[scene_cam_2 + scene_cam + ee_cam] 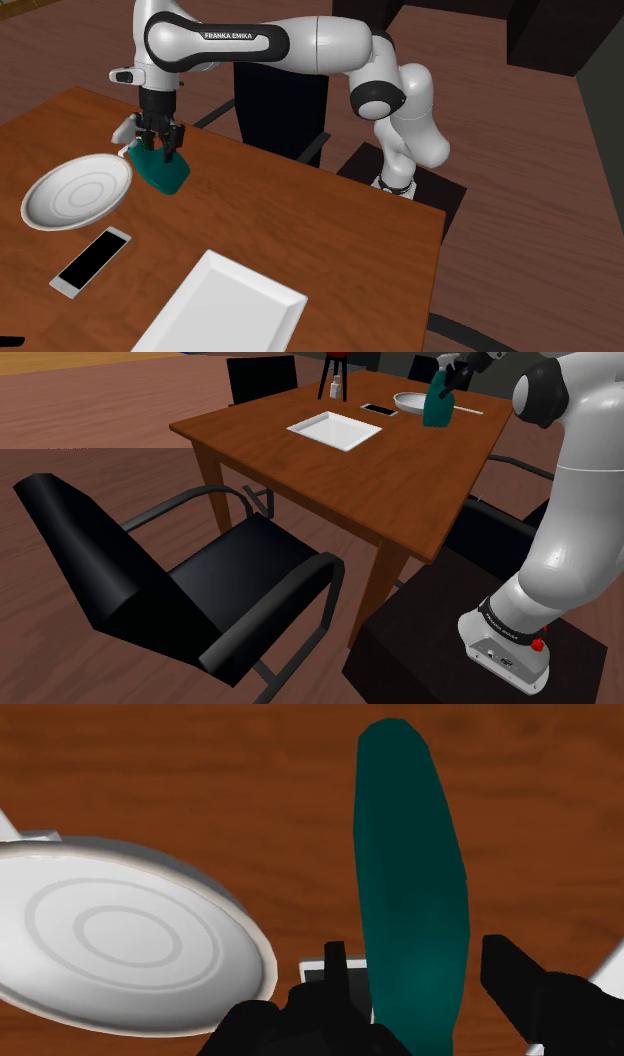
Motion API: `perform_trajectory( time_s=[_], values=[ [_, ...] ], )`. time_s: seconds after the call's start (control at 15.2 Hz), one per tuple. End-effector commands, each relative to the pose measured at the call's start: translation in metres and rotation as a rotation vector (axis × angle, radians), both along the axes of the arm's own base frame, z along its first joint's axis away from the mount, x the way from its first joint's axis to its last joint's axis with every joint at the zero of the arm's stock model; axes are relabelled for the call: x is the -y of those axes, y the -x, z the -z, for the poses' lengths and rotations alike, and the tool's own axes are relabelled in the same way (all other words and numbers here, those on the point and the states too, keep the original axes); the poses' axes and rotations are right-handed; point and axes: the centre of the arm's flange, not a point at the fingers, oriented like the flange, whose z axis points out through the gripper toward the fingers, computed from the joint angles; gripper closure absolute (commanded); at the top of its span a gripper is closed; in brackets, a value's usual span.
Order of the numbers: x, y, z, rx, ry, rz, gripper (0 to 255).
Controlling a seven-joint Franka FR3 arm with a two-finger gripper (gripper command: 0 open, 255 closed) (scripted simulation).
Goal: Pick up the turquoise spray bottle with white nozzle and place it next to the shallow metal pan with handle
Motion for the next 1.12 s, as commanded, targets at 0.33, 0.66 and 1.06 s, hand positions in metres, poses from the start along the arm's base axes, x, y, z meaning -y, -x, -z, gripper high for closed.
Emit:
perform_trajectory(
  time_s=[0.33, 0.66, 1.06],
  values=[
    [0.001, 0.006, -0.012, 0.0, 0.0, 0.0, 0],
    [0.005, 0.024, -0.044, 0.0, 0.0, 0.0, 0],
    [0.005, 0.024, -0.044, 0.0, 0.0, 0.0, 0]
  ],
)
